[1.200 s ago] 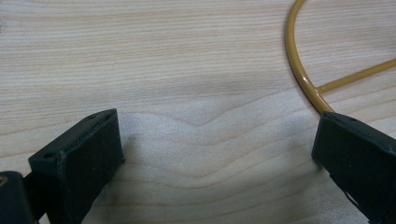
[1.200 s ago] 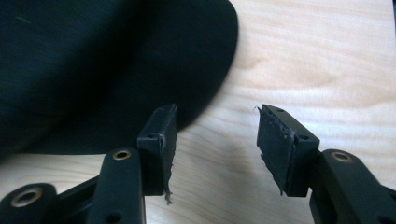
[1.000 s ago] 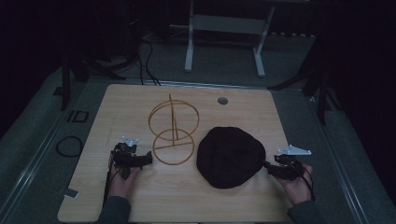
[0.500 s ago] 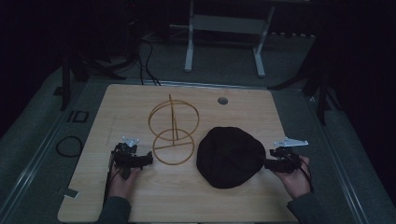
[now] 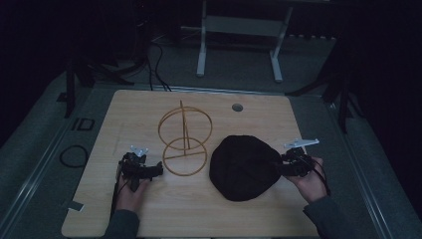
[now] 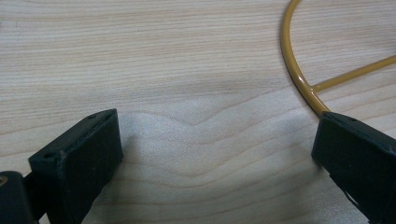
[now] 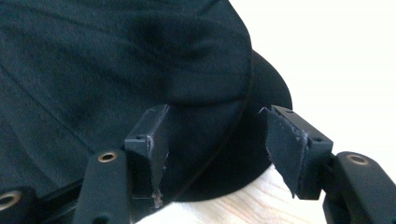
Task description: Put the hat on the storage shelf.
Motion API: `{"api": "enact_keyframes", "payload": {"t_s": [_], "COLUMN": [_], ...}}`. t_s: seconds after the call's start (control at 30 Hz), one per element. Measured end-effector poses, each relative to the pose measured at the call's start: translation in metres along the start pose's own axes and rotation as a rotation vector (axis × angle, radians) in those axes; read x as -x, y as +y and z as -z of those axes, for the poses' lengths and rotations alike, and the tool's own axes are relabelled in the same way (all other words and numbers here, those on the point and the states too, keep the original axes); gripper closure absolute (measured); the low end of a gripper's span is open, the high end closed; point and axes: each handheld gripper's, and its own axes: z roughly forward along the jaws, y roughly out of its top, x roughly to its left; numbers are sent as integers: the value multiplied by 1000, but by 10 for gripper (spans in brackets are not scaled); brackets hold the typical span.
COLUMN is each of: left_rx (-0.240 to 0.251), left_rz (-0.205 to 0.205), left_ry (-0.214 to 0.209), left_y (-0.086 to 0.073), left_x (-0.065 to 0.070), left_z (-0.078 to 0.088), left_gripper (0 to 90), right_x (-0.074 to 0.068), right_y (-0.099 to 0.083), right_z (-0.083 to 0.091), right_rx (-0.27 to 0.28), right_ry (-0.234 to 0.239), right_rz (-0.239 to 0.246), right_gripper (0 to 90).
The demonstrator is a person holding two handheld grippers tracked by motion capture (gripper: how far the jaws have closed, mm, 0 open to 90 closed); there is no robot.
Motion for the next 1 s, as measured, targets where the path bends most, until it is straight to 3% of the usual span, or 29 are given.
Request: {"api": "enact_keyframes", "payload": {"t_s": [0.17,0.43,0.67,0.87,1.0], "left_rx": [0,1,2,2,2], "left_rz": [1,2,2,2,2], "left_ry": [-1,-2,-2,-2,-2], "left_y": [0,0,0,0,0], "left_x": [0,1,1,1,1], "left_z": [0,0,0,0,0], "left_gripper": [12,12,12,12,12], "right_x": [1,8,8,10,7], "right_y": [9,24,36,43,47], "right_z": [-5,-19,-27,-37,-45], "right_rx": [-18,-96,-146,-196,-258], "right_ry": [9,38,29,40,19], "right_rz": [3,-13,-1,-42,-32], "right_gripper": [387,370,369,428,469]}}
